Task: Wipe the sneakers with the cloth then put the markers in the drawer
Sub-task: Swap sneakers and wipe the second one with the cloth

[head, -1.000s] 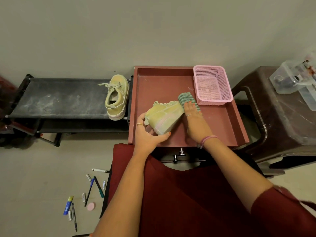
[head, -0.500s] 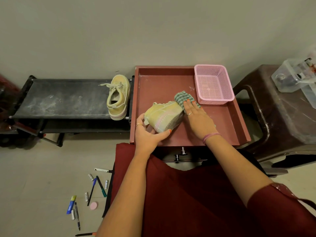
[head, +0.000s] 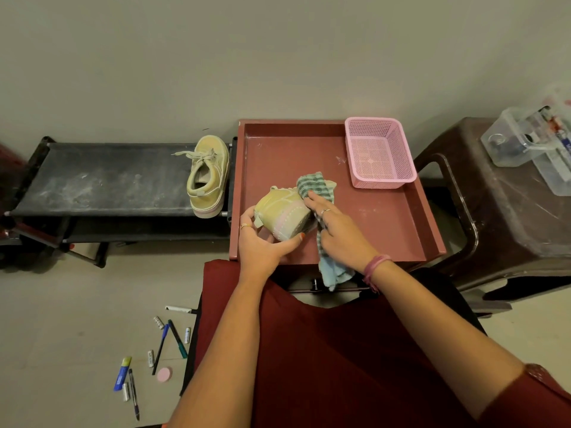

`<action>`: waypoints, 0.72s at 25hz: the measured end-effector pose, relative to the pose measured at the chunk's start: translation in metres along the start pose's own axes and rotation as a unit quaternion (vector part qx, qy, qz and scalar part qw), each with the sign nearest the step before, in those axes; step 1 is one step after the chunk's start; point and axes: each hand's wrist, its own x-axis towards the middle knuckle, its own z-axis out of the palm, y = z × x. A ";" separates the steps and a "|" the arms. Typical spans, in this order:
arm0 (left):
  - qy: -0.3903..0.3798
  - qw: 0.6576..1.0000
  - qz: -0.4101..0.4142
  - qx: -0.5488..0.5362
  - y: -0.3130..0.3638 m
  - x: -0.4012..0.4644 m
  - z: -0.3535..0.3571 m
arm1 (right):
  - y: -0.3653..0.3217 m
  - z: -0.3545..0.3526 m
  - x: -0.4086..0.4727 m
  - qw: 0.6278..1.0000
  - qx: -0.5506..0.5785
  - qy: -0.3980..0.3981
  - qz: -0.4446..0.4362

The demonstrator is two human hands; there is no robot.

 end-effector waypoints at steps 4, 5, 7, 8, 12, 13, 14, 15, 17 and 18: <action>-0.005 1.000 0.001 0.000 0.000 -0.002 0.001 | 0.039 -0.005 0.007 0.986 -0.162 -0.019 -0.018; -0.006 1.000 0.000 0.001 0.000 -0.001 0.002 | 0.046 -0.010 0.013 0.981 -0.193 -0.025 -0.019; -0.004 1.000 -0.002 0.002 0.001 -0.002 0.002 | 0.051 -0.015 0.028 0.975 -0.217 -0.035 -0.005; -0.002 1.000 -0.001 0.003 0.001 -0.002 0.003 | 0.050 -0.016 0.033 0.978 -0.203 -0.040 0.020; -0.001 1.000 0.004 0.009 0.002 -0.002 0.005 | 0.028 -0.011 0.038 0.988 -0.123 -0.053 0.077; 0.002 1.000 0.005 0.009 0.001 -0.002 0.005 | 0.021 -0.009 0.034 0.991 -0.109 -0.050 0.062; 0.007 1.000 0.006 0.009 0.001 -0.002 0.004 | 0.014 -0.008 0.027 0.995 -0.080 -0.041 0.043; 0.011 1.000 0.006 0.009 0.000 -0.002 0.004 | 0.008 -0.008 0.020 0.998 -0.035 -0.030 0.034; 0.013 1.000 0.009 0.009 0.000 -0.001 0.004 | 0.001 -0.011 0.005 0.999 0.037 -0.022 0.020; 0.011 1.000 0.009 0.010 -0.001 -0.001 0.005 | 0.001 -0.011 0.000 0.999 0.036 -0.024 0.008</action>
